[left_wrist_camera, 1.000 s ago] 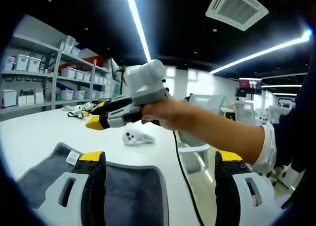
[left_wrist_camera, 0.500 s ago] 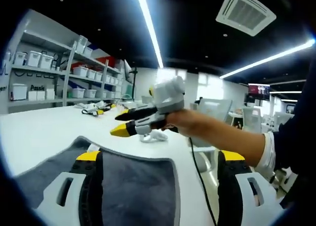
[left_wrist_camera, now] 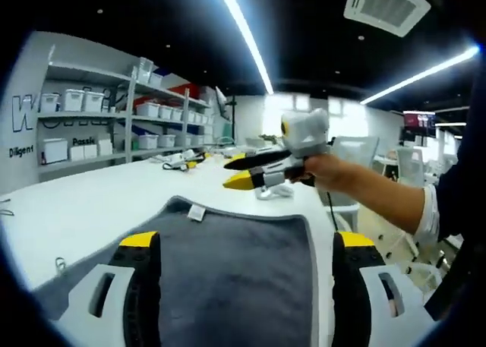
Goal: Open the folded towel by lifting each exposed corner and separating the folded layers until the towel lies flat within the target outline without major curled edges
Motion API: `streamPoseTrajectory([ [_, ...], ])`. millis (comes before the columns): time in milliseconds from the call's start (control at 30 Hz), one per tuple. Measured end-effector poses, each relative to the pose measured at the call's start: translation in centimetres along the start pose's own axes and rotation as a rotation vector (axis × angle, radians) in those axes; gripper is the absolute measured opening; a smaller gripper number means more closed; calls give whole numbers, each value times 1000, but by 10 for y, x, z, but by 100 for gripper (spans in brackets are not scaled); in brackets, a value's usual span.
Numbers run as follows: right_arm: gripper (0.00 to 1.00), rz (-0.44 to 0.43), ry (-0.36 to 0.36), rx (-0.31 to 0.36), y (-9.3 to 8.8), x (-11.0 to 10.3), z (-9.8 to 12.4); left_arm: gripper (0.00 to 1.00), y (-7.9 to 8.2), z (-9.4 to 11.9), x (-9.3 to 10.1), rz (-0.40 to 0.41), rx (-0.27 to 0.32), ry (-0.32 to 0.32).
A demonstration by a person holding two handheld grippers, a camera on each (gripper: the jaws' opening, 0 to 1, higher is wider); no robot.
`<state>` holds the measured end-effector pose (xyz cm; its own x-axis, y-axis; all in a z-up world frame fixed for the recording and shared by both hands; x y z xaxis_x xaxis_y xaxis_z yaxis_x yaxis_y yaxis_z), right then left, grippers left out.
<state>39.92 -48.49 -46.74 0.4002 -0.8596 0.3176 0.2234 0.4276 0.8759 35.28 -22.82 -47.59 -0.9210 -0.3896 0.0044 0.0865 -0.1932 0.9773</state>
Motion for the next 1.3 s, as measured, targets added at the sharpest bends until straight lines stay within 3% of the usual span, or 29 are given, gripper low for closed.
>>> streamPoseTrajectory([
  [133,37,-26,-4,12,-3,-2,4,91,-8,21,-13,16,-28,37],
  [233,38,-40,-8,14,-7,-7,6,90,-11,34,-24,16,-12,86],
  [400,39,-54,-7,13,-12,-17,8,93,-14,47,-29,27,9,70],
  [533,41,-65,-5,3,-16,-25,9,92,-19,60,-36,33,-5,103],
  [967,42,-113,-22,-14,-29,-38,13,87,-55,149,-86,47,-53,385],
  [1300,45,-134,1,-38,-39,-59,10,85,-85,205,-115,103,-99,537],
])
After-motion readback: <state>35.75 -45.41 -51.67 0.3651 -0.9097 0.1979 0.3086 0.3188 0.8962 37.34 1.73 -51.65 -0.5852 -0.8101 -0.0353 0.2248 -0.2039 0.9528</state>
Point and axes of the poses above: the point that each gripper's makers call its tool centre point, and the gripper's own axes: z roughly backward along the fingers, x roughly to its right, y roughly out of its top, the point moved 6 cm from there along z, roughly backward along the fingers, and after that the axes turned 6 degrees about -x, right-handed, at the moved point
